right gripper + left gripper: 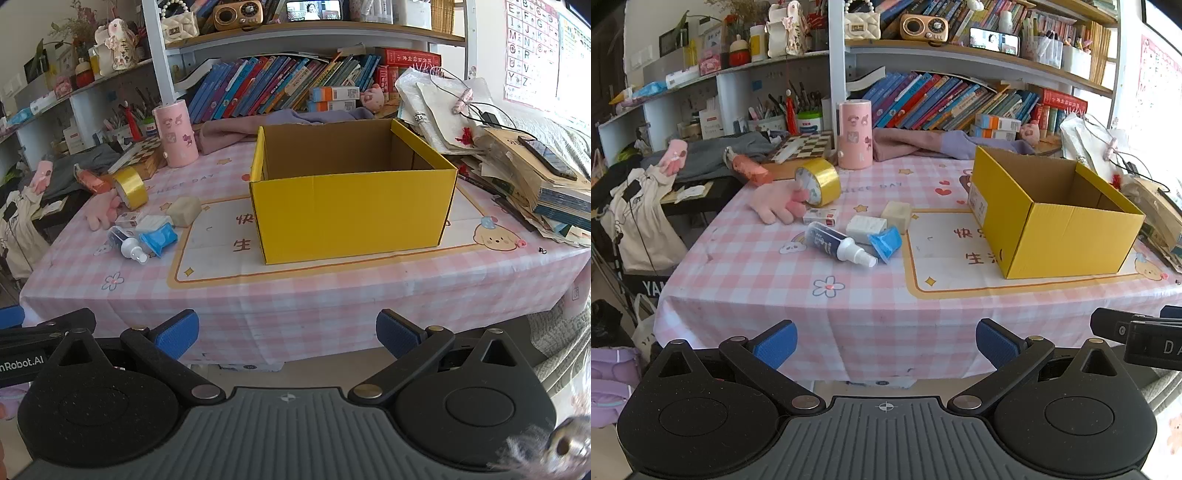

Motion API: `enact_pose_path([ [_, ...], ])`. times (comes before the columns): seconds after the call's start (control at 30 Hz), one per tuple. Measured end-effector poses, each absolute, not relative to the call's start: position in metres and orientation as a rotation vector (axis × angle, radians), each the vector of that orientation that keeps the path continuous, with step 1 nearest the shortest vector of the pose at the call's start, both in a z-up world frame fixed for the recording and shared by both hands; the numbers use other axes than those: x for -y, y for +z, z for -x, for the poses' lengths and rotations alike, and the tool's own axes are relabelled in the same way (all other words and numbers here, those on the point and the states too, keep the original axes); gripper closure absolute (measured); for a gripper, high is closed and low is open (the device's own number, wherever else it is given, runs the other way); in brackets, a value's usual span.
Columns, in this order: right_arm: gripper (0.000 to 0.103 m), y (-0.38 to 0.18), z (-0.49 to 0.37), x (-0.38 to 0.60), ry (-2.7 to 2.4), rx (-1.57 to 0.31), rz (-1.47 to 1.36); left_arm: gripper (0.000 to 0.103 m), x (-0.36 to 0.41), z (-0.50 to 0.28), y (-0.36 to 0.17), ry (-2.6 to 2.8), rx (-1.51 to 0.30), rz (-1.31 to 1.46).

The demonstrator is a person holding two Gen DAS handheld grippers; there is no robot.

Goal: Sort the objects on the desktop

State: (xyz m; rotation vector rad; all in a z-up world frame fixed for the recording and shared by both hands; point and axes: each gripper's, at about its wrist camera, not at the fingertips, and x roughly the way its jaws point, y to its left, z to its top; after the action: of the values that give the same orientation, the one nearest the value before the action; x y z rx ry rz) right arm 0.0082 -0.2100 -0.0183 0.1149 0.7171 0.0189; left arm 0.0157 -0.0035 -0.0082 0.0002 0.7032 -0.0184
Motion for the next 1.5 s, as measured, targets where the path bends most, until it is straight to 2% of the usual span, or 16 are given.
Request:
enact_pose_path([
  [1.5, 0.0, -0.0203, -0.0112, 0.2049, 0.017, -0.753, -0.089, 0.0, -0.0009, -0.0196, -0.0126, -0.02, -0.742, 0.013],
])
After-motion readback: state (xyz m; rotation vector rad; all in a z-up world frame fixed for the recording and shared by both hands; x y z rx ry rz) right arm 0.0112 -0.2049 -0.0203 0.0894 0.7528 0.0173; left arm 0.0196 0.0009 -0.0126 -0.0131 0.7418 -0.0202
